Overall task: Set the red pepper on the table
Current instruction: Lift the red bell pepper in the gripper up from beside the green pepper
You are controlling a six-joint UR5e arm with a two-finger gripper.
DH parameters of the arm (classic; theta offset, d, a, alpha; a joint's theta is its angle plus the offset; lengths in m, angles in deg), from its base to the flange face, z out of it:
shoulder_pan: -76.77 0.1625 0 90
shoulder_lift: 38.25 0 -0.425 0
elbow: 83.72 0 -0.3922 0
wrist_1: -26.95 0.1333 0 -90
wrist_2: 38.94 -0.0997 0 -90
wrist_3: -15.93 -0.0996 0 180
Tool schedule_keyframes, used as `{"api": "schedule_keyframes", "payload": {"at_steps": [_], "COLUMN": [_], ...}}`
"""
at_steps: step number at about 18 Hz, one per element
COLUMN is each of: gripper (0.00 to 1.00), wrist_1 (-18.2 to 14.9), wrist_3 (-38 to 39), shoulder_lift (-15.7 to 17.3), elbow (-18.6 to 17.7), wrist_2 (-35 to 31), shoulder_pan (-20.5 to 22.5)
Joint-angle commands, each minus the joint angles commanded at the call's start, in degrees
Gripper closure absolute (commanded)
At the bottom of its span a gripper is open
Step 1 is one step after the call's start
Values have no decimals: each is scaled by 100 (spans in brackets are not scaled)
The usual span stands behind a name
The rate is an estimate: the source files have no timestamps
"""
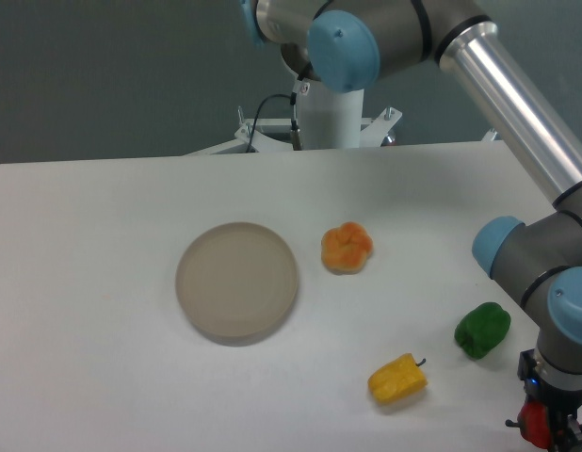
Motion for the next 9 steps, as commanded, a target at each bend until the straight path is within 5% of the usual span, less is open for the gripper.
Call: {"api": "schedule_keyframes", "payload": {"at_steps": [4, 9], "gripper": [35, 35], "wrist_1": [0, -17], "wrist_3": [62, 97], "shoulder_lift": [70, 526], "elbow": [-44, -605], "wrist_2": [9, 35], "shoulder_pan": [-97, -141]}}
